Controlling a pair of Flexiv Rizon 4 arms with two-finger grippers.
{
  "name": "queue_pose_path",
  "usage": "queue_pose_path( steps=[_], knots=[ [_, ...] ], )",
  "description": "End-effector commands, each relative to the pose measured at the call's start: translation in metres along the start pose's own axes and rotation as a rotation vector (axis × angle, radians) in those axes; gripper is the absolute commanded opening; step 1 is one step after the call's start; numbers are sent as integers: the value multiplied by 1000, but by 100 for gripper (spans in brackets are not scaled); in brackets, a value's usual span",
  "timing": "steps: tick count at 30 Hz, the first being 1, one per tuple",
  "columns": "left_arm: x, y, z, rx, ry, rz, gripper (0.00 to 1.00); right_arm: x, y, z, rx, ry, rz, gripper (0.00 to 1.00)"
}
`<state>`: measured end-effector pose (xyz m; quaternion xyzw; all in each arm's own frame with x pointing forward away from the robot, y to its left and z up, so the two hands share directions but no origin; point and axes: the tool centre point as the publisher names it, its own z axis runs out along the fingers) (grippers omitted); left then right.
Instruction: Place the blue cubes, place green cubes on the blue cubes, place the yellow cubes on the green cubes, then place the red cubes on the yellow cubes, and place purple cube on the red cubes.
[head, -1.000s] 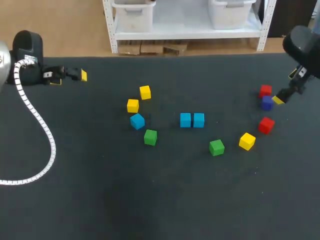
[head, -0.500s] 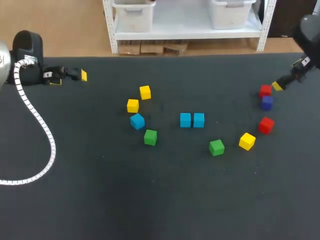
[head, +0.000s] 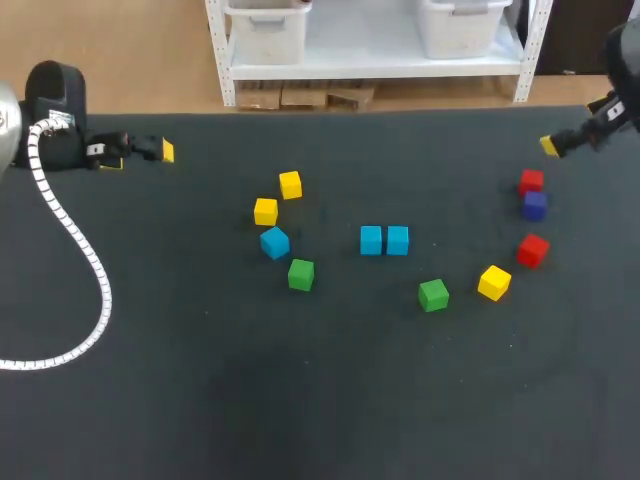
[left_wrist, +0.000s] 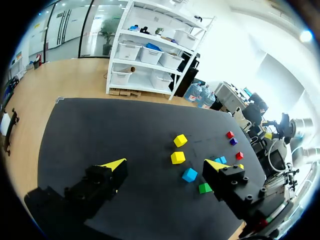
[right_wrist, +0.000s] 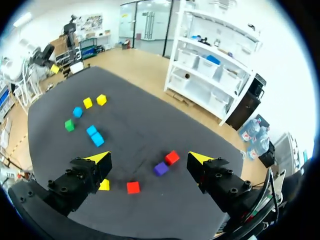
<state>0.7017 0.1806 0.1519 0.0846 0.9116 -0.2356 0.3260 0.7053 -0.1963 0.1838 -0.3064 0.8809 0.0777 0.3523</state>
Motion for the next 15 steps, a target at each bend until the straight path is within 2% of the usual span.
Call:
queue_pose_path(
  steps=[1,3,15],
  knots=[
    [2,2,0,11,-7,3,100,2,-3,5,45,-33,15,100],
    [2,2,0,11,-7,3,100,4,-2,9,25,-27,19,100],
    [2,2,0,11,-7,3,100,4,-2,9,25,-27,19,100]
  ],
)
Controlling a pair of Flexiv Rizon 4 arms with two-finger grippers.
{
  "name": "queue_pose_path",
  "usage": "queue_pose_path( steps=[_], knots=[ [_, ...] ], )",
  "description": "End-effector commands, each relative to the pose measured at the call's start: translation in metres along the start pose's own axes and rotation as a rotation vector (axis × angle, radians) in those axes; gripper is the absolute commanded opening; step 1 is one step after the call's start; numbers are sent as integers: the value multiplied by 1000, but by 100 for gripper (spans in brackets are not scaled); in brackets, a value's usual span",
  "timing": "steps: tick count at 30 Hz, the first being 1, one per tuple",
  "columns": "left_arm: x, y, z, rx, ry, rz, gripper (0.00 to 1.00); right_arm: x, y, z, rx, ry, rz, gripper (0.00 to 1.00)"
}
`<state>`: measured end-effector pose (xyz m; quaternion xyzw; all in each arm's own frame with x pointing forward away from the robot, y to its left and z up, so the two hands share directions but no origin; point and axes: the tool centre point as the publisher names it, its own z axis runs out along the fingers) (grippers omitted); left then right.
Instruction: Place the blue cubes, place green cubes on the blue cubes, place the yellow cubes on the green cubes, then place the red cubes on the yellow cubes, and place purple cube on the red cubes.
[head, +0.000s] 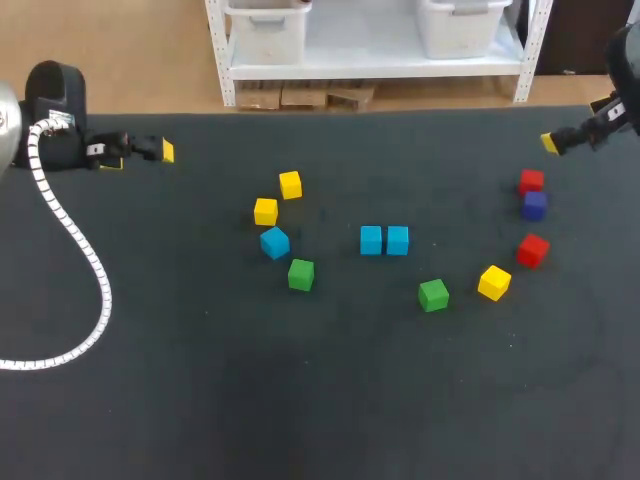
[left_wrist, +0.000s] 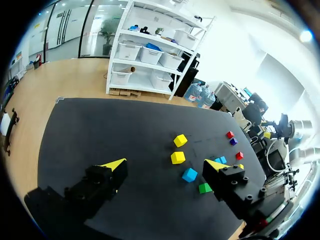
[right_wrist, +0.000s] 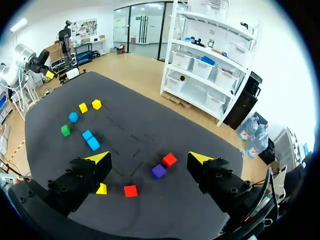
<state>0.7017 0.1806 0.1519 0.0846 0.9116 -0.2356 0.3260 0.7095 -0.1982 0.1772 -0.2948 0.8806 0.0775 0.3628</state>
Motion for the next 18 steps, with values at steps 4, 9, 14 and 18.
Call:
queue_pose_path(
  steps=[4,9,14,18],
  knots=[
    [2,2,0,11,-7,3,100,1,2,2,10,-6,1,100],
    [2,2,0,11,-7,3,100,1,2,2,10,-6,1,100],
    [2,2,0,11,-7,3,100,1,2,2,10,-6,1,100],
    [-5,-13,-16,-40,25,84,100,1,2,2,10,-6,1,100]
  ],
)
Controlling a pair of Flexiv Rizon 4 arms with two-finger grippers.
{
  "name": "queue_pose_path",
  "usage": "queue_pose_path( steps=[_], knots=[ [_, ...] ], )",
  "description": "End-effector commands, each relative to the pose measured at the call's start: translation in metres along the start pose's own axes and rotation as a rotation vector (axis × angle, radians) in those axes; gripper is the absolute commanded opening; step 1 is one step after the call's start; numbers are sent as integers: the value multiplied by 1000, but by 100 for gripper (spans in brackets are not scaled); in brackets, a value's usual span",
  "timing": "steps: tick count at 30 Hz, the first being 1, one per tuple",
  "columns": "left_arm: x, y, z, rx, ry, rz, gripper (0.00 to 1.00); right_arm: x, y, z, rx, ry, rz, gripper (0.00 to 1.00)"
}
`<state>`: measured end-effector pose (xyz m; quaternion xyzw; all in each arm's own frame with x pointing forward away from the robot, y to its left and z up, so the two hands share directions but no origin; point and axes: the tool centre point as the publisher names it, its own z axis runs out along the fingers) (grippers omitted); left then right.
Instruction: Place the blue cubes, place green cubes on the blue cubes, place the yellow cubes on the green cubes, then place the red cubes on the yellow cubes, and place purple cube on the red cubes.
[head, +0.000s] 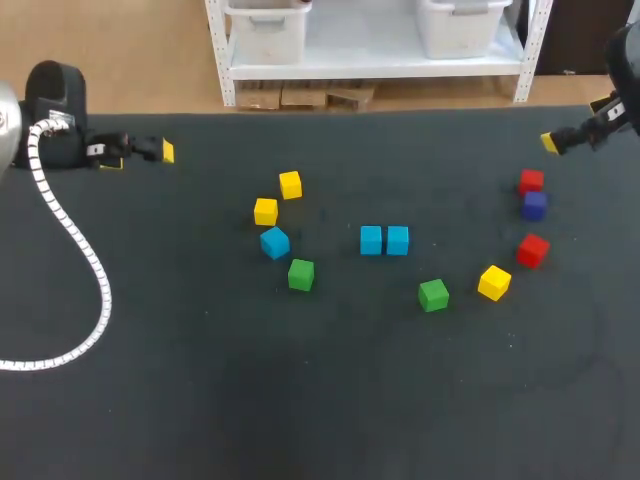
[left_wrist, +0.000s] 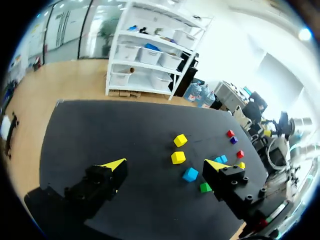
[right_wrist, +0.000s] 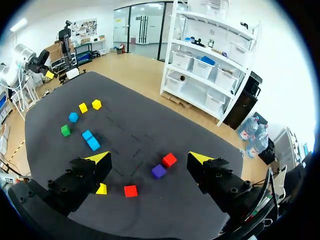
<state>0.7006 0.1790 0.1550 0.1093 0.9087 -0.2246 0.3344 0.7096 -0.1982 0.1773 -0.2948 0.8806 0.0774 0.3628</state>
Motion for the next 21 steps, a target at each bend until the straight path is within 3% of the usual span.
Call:
queue_pose_path(
  steps=[1,6,9,17,21],
  knots=[
    [-6,-14,-18,-33,29,55,100,1,2,2,10,-6,1,100],
    [-10,-34,-31,-81,29,161,100,1,2,2,10,-6,1,100],
    [-4,-44,-26,-145,119,218,100,1,2,2,10,-6,1,100],
    [19,-67,26,-154,256,233,100,1,2,2,10,-6,1,100],
    [25,-73,51,-158,327,301,100,1,2,2,10,-6,1,100]
  ],
)
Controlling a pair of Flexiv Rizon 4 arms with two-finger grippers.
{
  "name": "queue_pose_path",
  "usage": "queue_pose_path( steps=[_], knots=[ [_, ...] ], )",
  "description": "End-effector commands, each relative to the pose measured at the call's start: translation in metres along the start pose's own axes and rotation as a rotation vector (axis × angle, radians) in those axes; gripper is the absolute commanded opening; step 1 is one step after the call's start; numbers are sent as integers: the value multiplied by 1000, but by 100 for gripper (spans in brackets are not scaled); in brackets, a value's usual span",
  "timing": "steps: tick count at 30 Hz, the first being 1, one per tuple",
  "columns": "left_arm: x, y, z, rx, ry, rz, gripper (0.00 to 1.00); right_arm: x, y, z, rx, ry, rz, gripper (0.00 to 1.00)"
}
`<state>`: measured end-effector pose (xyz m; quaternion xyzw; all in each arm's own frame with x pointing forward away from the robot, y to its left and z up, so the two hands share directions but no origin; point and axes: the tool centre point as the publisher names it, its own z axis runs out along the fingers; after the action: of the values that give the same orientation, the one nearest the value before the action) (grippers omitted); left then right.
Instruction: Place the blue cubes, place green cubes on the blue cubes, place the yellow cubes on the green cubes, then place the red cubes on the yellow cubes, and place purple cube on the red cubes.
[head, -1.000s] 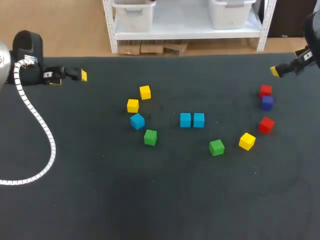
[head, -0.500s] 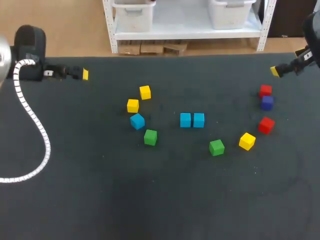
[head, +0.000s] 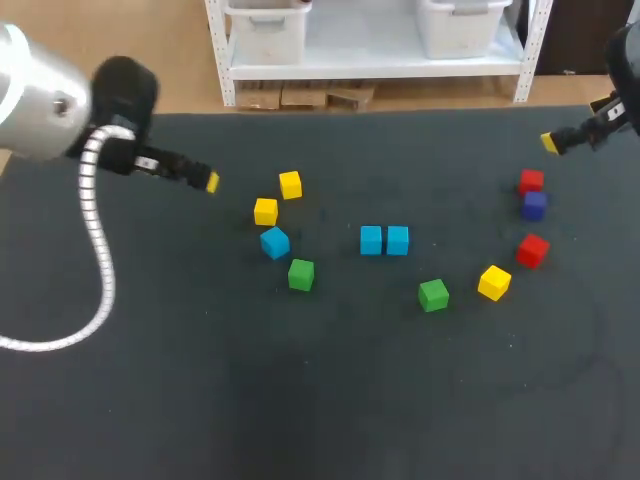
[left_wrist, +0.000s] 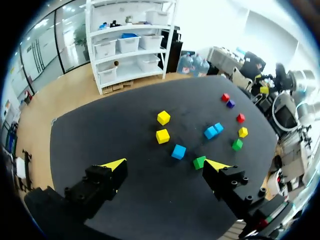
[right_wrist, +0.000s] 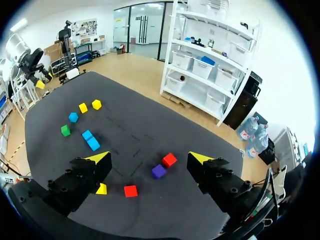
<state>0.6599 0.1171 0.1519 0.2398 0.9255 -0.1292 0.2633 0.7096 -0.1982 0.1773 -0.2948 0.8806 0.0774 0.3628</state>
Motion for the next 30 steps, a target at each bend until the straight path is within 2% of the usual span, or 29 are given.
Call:
queue_pose_path(
  steps=[1,6,12,19,25,30],
  knots=[
    [-15,-8,45,-76,132,74,100,1,2,2,10,-6,1,100],
    [-12,-11,69,-99,217,199,100,1,2,2,10,-6,1,100],
    [1,-19,88,-64,299,249,100,1,2,2,10,-6,1,100],
    [13,-28,110,-14,349,288,100,1,2,2,10,-6,1,100],
    [19,-32,122,59,352,350,100,1,2,2,10,-6,1,100],
    [23,-31,133,70,372,388,100,1,2,2,10,-6,1,100]
  ],
)
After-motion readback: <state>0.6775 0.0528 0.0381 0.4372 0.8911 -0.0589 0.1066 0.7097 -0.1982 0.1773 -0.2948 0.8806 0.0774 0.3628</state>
